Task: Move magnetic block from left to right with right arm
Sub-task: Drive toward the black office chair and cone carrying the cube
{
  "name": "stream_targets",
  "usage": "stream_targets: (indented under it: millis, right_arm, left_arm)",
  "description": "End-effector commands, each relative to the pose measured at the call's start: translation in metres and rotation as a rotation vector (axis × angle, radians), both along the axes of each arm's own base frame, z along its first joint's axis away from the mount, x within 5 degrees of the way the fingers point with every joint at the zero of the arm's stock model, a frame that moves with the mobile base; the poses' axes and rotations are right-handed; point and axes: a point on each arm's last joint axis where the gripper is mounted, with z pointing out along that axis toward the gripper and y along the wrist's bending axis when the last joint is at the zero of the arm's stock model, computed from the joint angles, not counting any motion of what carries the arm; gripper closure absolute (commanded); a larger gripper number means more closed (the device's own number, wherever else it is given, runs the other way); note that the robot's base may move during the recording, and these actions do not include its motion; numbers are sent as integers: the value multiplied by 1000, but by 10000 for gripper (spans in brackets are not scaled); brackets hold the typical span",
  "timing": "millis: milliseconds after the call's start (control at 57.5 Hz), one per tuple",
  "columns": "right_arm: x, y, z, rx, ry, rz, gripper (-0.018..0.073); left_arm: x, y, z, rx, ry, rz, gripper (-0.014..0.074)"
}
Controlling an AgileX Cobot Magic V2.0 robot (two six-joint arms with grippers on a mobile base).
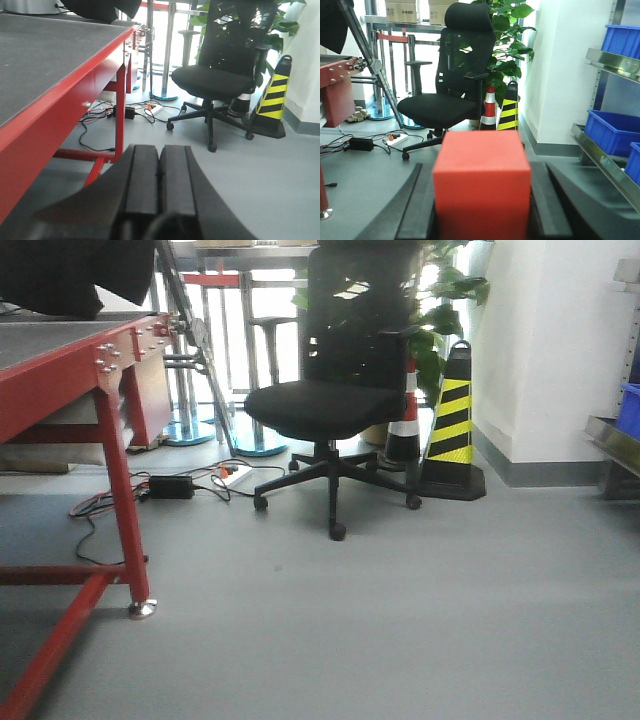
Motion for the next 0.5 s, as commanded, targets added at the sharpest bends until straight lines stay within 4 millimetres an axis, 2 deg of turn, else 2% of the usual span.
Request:
stream_targets:
  millis: [0, 487]
  right_arm:
    - [-2, 0, 18, -19, -117, -5, 326]
    - [-2, 0, 18, -19, -117, -5, 326]
  left_arm:
    - [0, 1, 5, -10, -82, 5, 713]
    - [0, 1, 5, -10, -82, 5, 713]
